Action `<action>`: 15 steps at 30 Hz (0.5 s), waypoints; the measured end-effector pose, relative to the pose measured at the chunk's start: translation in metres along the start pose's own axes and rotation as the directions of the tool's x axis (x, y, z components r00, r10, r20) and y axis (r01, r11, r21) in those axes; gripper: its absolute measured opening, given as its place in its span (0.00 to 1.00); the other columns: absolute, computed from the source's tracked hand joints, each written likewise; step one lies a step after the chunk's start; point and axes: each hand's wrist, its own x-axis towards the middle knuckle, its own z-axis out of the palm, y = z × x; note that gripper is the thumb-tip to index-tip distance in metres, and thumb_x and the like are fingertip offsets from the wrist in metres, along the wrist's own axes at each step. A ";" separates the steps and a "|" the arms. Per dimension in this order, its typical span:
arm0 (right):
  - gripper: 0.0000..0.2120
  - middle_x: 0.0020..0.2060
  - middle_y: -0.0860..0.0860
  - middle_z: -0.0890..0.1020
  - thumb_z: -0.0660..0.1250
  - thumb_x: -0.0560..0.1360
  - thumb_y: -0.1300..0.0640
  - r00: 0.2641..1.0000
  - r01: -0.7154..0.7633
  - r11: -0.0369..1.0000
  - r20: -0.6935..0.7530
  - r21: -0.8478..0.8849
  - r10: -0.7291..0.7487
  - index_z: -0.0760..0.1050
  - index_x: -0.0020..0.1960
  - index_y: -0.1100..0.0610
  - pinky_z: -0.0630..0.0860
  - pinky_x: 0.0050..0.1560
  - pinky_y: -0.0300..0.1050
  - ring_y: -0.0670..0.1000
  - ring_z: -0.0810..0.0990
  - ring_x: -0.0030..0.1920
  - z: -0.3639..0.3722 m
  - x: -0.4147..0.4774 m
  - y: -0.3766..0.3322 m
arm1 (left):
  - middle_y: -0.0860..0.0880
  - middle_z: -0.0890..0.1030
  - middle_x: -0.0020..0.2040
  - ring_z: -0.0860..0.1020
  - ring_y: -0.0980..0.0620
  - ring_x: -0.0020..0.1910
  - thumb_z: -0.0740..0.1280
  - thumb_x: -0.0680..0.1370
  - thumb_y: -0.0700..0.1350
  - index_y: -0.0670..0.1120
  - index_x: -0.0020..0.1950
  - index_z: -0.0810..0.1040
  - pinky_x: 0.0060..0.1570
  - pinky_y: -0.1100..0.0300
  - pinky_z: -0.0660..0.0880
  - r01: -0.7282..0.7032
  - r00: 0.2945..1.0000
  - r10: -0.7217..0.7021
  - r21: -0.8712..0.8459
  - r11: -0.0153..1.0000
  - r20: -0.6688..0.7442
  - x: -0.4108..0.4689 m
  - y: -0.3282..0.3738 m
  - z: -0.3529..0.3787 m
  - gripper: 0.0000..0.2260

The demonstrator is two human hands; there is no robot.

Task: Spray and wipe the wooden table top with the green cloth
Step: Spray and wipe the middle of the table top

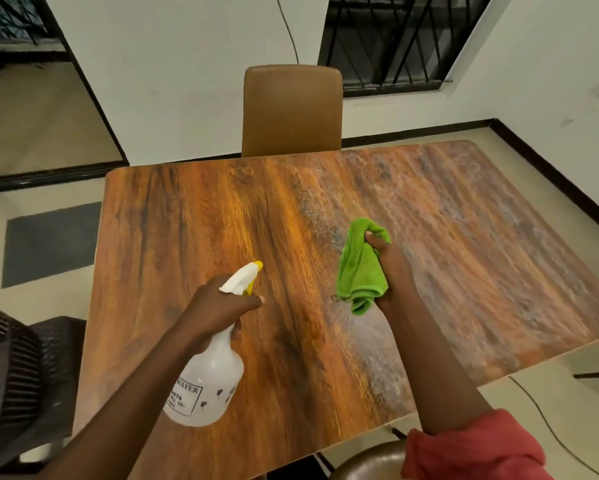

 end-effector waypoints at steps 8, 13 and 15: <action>0.13 0.50 0.57 0.83 0.65 0.78 0.59 0.988 0.079 0.996 -0.134 -0.028 -0.082 0.76 0.62 0.59 0.79 0.34 0.46 0.55 0.83 0.40 -0.026 -0.009 0.007 | 0.46 0.77 0.36 0.74 0.48 0.22 0.75 0.70 0.42 0.48 0.52 0.78 0.26 0.58 0.70 -0.012 0.992 -0.020 0.255 0.967 0.124 -0.036 -0.022 0.044 0.12; 0.13 0.48 0.58 0.82 0.65 0.78 0.61 0.982 0.074 0.993 -0.166 -0.093 -0.088 0.75 0.62 0.60 0.79 0.33 0.46 0.56 0.82 0.39 -0.049 -0.013 0.028 | 0.50 0.75 0.35 0.72 0.57 0.26 0.76 0.69 0.43 0.43 0.43 0.78 0.33 0.59 0.69 -0.019 0.968 -0.093 0.438 0.899 0.232 -0.064 -0.056 0.079 0.09; 0.12 0.46 0.59 0.82 0.65 0.78 0.62 0.982 0.073 0.993 -0.167 -0.090 -0.087 0.76 0.61 0.60 0.79 0.35 0.48 0.58 0.82 0.39 -0.055 -0.012 0.035 | 0.53 0.74 0.32 0.72 0.61 0.25 0.74 0.70 0.41 0.47 0.40 0.78 0.30 0.65 0.68 -0.041 0.956 -0.107 0.485 0.873 0.275 -0.073 -0.067 0.090 0.06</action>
